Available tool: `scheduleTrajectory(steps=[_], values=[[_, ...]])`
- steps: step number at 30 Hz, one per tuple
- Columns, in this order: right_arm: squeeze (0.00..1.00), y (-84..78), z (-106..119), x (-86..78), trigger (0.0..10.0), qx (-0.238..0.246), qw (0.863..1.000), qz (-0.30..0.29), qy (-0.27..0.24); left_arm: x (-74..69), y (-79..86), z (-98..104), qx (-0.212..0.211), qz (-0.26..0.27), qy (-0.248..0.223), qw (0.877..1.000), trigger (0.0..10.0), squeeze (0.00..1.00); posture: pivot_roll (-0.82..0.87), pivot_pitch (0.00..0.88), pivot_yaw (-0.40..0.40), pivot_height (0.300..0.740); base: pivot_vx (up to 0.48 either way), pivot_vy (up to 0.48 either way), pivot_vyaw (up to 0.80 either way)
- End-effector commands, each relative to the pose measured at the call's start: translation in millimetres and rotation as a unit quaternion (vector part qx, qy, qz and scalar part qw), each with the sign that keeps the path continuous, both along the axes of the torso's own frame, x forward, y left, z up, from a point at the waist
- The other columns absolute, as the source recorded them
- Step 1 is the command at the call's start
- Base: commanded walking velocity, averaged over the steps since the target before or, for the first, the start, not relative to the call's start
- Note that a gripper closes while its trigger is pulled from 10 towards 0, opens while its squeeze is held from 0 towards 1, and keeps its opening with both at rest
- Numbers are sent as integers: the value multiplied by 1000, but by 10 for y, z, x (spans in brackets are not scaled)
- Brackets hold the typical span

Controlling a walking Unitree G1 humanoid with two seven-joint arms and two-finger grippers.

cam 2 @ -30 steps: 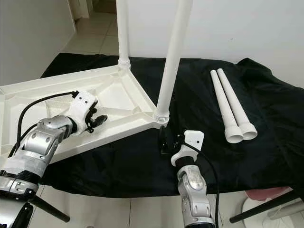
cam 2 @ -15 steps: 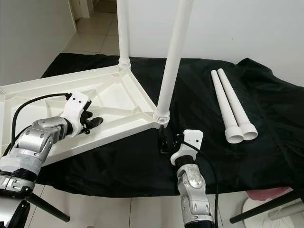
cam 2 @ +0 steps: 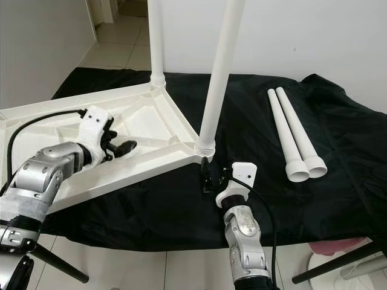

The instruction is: Building children table

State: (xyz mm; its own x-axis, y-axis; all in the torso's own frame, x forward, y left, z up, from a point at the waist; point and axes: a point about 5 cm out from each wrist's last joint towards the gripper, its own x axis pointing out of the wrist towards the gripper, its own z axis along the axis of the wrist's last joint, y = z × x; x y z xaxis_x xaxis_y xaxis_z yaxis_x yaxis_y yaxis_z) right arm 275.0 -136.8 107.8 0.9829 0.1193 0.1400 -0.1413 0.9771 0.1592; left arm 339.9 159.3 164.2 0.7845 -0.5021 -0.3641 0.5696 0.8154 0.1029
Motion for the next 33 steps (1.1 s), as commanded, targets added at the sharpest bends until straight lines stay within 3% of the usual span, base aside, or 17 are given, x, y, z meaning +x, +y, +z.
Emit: scheduleTrajectory(steps=[1,8,12,23,25,33], values=[[0,15,-2,20,10000,-5,1000,5,-2,-84,-98,-48,-8,-107,34,994,10000,0,36,0,-47,740,0,0,0],[0,7,5,32,10000,-9,1000,9,-3,-78,-84,-196,23,-84,60,994,10000,0,33,0,-54,740,0,0,0],[0,6,7,37,10000,-10,1000,10,-3,-35,-32,-311,53,-46,78,994,10000,0,29,0,-54,740,0,0,0],[0,22,3,32,10000,-11,1000,13,-3,82,56,-397,86,24,92,992,10000,0,22,0,-48,740,0,0,0],[0,25,0,28,10000,-11,1000,12,-3,85,27,-387,90,16,84,992,0,0,19,0,-43,740,0,0,0],[0,26,-12,22,10000,-10,1000,9,-2,58,-105,-409,87,-10,74,993,0,0,19,0,-36,740,0,0,0]])
